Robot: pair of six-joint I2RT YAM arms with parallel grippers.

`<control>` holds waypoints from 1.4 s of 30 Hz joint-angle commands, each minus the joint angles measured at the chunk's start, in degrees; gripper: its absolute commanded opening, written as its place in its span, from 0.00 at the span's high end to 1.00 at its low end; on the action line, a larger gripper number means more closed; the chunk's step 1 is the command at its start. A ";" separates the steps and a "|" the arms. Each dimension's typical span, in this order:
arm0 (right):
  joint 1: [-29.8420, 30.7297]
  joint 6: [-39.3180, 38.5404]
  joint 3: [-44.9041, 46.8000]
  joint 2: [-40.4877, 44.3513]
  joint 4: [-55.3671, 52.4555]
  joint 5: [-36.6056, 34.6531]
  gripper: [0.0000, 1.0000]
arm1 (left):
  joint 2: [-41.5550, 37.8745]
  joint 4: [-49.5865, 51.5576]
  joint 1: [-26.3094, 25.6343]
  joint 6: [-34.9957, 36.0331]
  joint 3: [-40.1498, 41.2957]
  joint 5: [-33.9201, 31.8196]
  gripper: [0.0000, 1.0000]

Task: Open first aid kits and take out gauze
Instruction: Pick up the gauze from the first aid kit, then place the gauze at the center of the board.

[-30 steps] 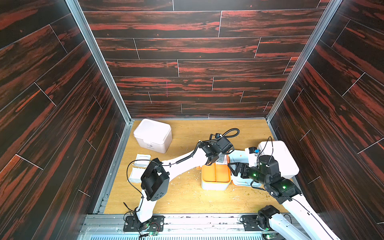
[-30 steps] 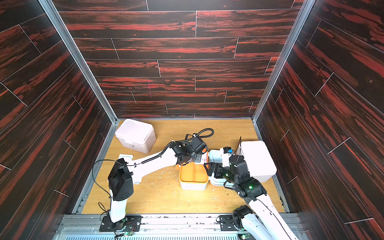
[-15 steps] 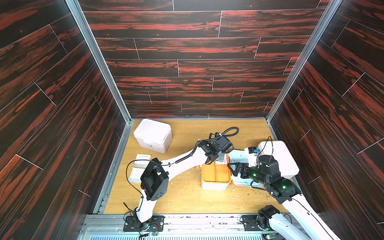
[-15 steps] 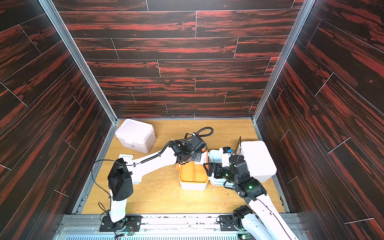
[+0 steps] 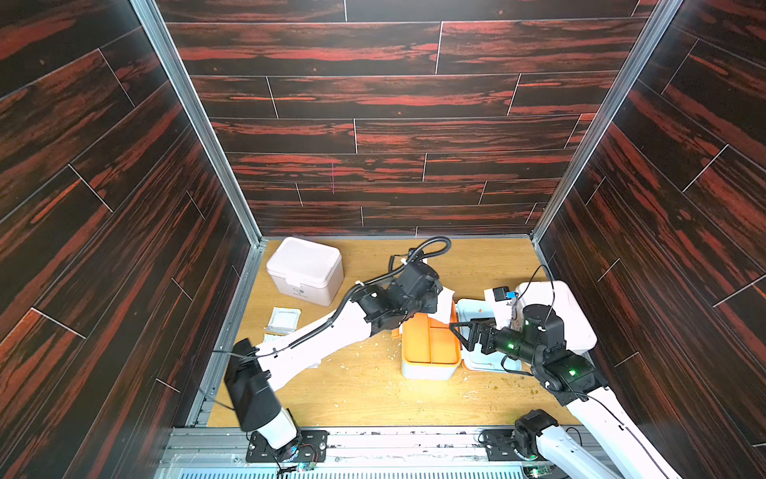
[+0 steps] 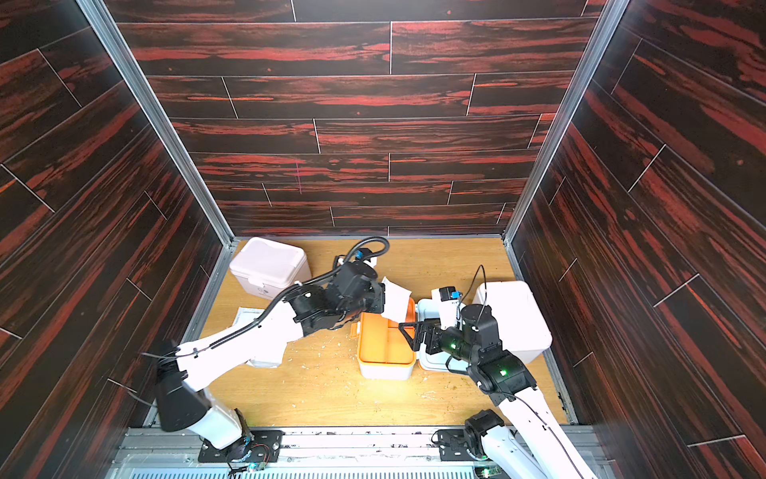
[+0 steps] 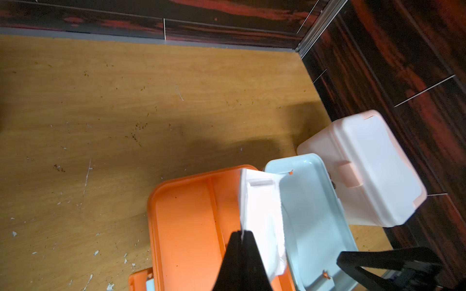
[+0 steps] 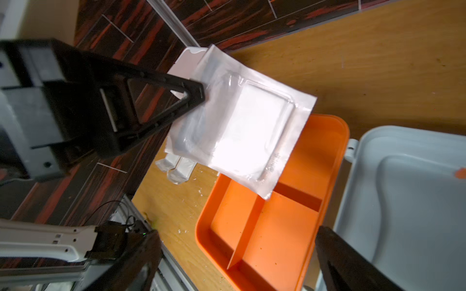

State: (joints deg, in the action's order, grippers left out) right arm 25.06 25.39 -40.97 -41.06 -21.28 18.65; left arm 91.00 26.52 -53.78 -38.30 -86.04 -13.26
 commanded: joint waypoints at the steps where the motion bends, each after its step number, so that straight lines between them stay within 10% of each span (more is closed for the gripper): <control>1: 0.64 -0.95 -1.42 -1.31 2.96 5.85 0.01 | -5.08 -3.34 1.12 -2.14 4.99 -0.14 1.00; 22: 21.43 -2.73 -10.16 -19.11 5.39 -5.89 0.01 | -32.17 2.94 16.63 -32.82 34.75 -20.25 1.00; 42: 22.94 -2.34 -10.69 -21.73 4.38 -6.87 0.01 | -16.84 3.16 30.95 -58.05 38.27 -29.02 1.00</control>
State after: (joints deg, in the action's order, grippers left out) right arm 47.64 23.11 -49.98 -62.37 -16.32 12.62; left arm 72.16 30.92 -23.92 -90.59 -47.79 -40.12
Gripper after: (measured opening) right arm 0.988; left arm 0.048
